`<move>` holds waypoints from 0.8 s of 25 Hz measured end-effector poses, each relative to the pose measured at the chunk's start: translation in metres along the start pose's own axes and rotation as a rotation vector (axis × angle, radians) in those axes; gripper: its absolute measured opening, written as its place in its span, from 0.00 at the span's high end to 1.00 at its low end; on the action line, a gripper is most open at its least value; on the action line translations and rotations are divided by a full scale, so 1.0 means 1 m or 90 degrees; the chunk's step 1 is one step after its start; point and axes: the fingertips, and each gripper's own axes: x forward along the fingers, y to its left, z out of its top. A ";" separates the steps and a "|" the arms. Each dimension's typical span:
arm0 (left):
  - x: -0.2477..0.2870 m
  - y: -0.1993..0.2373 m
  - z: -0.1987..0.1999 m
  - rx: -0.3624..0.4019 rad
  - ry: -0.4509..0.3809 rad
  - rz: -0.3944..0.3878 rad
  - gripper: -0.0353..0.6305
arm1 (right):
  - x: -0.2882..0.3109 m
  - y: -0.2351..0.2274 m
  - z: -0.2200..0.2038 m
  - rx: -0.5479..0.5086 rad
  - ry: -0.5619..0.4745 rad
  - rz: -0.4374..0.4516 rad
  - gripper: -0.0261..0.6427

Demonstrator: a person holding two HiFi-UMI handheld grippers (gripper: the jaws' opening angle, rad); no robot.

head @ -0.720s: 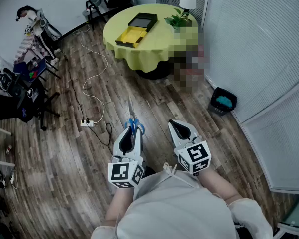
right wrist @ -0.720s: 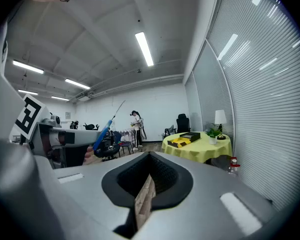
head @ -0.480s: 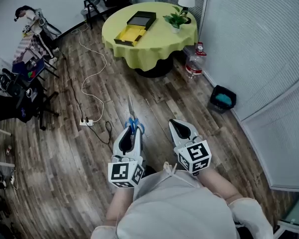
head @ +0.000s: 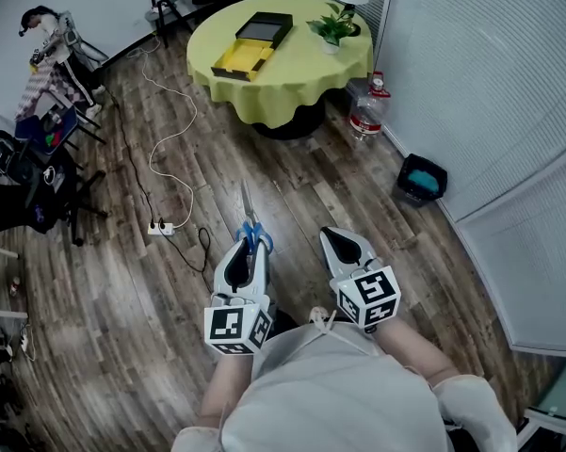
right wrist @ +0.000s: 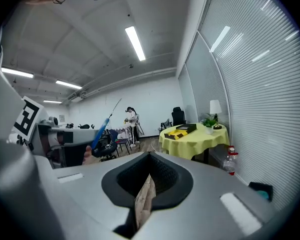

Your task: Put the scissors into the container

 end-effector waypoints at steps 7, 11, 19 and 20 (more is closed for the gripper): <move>0.023 0.034 -0.001 -0.015 0.013 0.001 0.81 | 0.037 0.002 -0.002 0.016 0.014 -0.004 0.96; 0.043 0.062 0.005 -0.023 0.013 0.000 0.81 | 0.069 0.004 0.003 0.019 0.026 -0.004 0.96; 0.083 0.151 0.027 -0.042 0.013 0.004 0.81 | 0.158 0.023 0.019 0.013 0.054 -0.013 0.96; 0.089 0.165 0.031 -0.044 0.013 0.002 0.81 | 0.172 0.027 0.022 0.013 0.057 -0.015 0.96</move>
